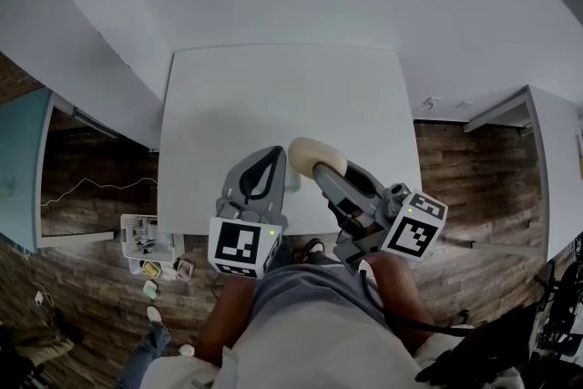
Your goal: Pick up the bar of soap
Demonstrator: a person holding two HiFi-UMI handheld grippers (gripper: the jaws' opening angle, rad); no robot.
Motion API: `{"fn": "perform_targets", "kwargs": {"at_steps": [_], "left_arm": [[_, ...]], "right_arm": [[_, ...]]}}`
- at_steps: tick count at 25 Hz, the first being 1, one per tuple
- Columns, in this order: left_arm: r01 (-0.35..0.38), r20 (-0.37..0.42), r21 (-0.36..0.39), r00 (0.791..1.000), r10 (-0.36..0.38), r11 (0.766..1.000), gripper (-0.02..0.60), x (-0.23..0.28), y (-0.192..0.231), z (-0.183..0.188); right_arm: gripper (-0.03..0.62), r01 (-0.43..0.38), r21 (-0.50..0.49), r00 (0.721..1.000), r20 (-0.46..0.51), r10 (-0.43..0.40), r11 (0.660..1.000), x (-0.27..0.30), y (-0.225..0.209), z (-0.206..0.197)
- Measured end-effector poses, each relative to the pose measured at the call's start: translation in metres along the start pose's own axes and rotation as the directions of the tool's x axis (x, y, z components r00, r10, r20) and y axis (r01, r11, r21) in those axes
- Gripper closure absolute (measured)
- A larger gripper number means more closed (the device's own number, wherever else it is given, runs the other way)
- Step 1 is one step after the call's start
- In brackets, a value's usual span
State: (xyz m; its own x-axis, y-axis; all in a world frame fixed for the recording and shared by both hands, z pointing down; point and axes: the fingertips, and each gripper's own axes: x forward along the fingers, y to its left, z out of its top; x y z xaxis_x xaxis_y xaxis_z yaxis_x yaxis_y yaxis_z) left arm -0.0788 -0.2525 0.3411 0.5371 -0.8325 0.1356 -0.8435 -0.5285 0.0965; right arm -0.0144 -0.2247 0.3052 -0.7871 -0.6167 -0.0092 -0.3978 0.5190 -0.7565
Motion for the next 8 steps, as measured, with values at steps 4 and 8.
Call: {"fn": "perform_targets", "kwargs": {"at_steps": [4, 8], "left_arm": [[0.000, 0.003, 0.000, 1.000, 0.000, 1.000, 0.580, -0.0001, 0.0002, 0.0010], [0.001, 0.004, 0.001, 1.000, -0.001, 1.000, 0.578, -0.0013, -0.0008, 0.0027]], "right_arm": [[0.471, 0.001, -0.004, 1.000, -0.003, -0.001, 1.000, 0.0003, -0.0011, -0.0005], [0.471, 0.001, -0.004, 1.000, -0.006, -0.001, 1.000, 0.0004, -0.0002, -0.0005]]}}
